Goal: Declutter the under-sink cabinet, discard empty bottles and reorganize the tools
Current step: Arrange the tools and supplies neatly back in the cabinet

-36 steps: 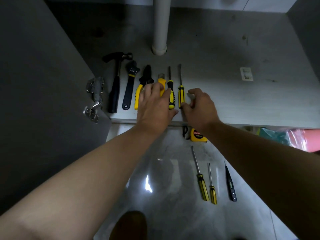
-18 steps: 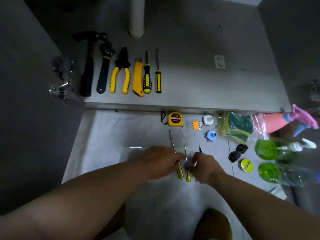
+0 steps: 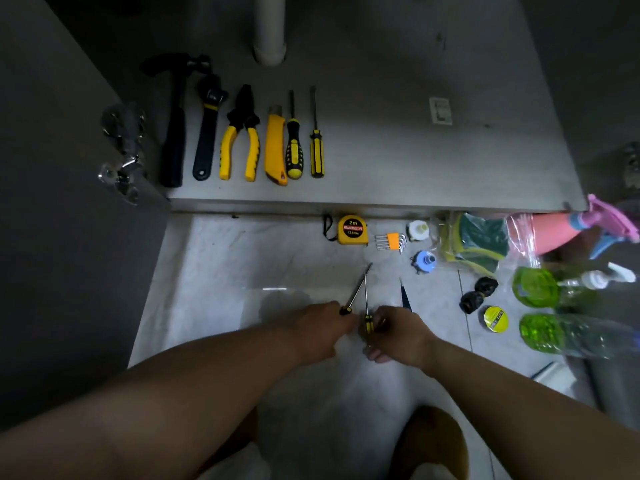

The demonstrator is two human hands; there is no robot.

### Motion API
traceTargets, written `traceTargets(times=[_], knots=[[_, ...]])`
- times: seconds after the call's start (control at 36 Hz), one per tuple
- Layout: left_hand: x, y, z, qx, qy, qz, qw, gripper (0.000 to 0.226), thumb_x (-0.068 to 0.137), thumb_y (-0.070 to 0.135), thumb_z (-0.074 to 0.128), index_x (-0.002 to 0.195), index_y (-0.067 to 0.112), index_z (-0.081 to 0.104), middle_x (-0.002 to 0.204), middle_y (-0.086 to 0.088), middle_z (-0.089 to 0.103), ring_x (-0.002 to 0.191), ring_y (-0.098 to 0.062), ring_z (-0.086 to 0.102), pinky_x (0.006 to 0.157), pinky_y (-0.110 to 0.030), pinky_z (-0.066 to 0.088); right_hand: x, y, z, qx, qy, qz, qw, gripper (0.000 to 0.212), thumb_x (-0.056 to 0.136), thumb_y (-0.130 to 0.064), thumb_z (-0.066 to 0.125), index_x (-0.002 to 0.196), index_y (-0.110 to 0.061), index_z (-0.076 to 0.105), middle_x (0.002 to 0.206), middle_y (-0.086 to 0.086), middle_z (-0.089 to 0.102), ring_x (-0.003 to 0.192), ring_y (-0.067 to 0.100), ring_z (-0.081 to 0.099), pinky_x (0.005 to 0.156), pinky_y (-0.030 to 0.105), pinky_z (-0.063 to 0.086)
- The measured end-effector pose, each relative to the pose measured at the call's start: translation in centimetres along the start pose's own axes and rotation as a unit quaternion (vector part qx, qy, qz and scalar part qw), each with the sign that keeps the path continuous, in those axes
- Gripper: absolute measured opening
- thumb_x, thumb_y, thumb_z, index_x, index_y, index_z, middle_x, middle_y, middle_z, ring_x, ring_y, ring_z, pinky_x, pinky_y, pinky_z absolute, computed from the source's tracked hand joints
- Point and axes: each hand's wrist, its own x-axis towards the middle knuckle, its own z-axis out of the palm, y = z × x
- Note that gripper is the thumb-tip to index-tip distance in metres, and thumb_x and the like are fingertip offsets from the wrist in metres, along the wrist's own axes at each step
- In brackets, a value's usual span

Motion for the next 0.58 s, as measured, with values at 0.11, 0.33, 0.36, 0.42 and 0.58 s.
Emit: traceTargets(times=[0.11, 0.33, 0.36, 0.42, 0.58], knots=[[-1.2, -0.5, -1.4, -0.021, 0.077, 0.047, 0.996, 0.055, 0.088, 0.025, 0.069, 0.139, 0.023, 0.049, 0.119, -0.007, 0.050, 0.104, -0.026, 0.057, 0.081, -0.037, 0.047, -2.1, -2.6, -2.5, 0.000, -0.004, -0.102, 0.995, 0.009, 0.093, -0.003, 0.061, 0.088, -0.004, 0.053, 0.084, 0.019, 0.068, 0.072, 0.029, 0.074, 0.073, 0.042, 0.063], [-1.7, 1.5, -5.8, -0.082, 0.317, 0.064, 0.943, 0.045, 0.088, 0.024, 0.071, 0.131, 0.016, 0.061, 0.110, -0.005, 0.053, 0.094, -0.020, 0.058, 0.079, -0.033, 0.052, -4.5, -9.2, -7.0, 0.118, -0.012, -0.206, 0.971, 0.006, 0.096, 0.000, 0.056, 0.092, -0.004, 0.058, 0.079, 0.016, 0.056, 0.066, 0.019, 0.062, 0.070, 0.037, 0.062], [-1.5, 1.7, -6.6, -0.085, 0.337, 0.060, 0.936, 0.045, 0.087, 0.023, 0.072, 0.130, 0.017, 0.061, 0.111, -0.004, 0.053, 0.095, -0.021, 0.059, 0.079, -0.035, 0.053, -4.7, -9.9, -7.4, 0.131, -0.007, -0.220, 0.967, 0.003, 0.096, -0.001, 0.057, 0.095, -0.003, 0.058, 0.080, 0.017, 0.055, 0.066, 0.019, 0.061, 0.067, 0.035, 0.061], [-1.2, 1.9, -8.5, -0.084, 0.376, 0.051, 0.921, 0.045, 0.085, 0.023, 0.073, 0.128, 0.020, 0.062, 0.110, -0.003, 0.053, 0.095, -0.021, 0.059, 0.077, -0.036, 0.053, -4.7, -11.1, -8.0, 0.147, 0.020, -0.244, 0.958, 0.004, 0.096, -0.004, 0.059, 0.093, -0.007, 0.059, 0.080, 0.016, 0.055, 0.066, 0.019, 0.059, 0.062, 0.031, 0.057], [0.7, 0.1, -15.2, 0.030, 0.465, -0.027, 0.884, 0.047, 0.085, 0.034, 0.073, 0.129, 0.023, 0.063, 0.105, -0.002, 0.060, 0.101, -0.023, 0.058, 0.085, -0.037, 0.048, -2.1, -14.0, -9.2, 0.148, 0.165, -0.214, 0.951, 0.006, 0.092, -0.008, 0.066, 0.092, -0.007, 0.060, 0.077, 0.012, 0.064, 0.064, 0.021, 0.067, 0.062, 0.038, 0.063]])
